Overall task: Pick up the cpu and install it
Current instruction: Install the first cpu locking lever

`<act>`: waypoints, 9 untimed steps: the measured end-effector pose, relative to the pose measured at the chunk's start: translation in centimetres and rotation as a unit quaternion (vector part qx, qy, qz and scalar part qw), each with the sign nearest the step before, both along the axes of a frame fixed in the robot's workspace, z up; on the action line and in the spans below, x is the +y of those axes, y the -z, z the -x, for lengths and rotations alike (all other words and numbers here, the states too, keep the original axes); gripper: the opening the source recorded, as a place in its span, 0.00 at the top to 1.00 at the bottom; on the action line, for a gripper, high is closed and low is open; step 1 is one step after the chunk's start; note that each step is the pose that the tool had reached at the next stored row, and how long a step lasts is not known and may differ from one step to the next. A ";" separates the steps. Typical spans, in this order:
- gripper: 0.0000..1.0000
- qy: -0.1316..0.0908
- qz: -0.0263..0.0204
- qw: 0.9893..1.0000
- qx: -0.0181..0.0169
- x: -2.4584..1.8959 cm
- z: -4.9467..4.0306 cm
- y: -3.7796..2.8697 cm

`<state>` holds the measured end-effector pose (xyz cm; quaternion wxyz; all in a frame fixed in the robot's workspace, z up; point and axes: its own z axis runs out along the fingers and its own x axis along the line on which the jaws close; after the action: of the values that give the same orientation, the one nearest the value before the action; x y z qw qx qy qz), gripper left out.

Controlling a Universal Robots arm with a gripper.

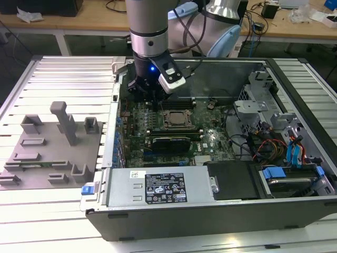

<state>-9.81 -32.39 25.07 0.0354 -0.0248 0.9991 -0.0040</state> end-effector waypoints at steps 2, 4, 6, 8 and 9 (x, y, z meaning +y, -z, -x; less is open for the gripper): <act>0.89 0.000 0.000 1.000 0.000 0.00 0.41 0.00; 0.89 0.000 -0.005 1.000 0.000 -0.02 0.43 -0.01; 0.89 0.000 -0.022 1.000 0.000 -0.03 0.42 0.00; 0.89 0.000 -0.024 1.000 0.000 -0.02 0.42 -0.09; 0.89 0.000 -0.024 1.000 0.000 -0.02 0.42 -0.23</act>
<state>-10.23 -32.41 25.30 0.0360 -0.0236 0.9989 0.0202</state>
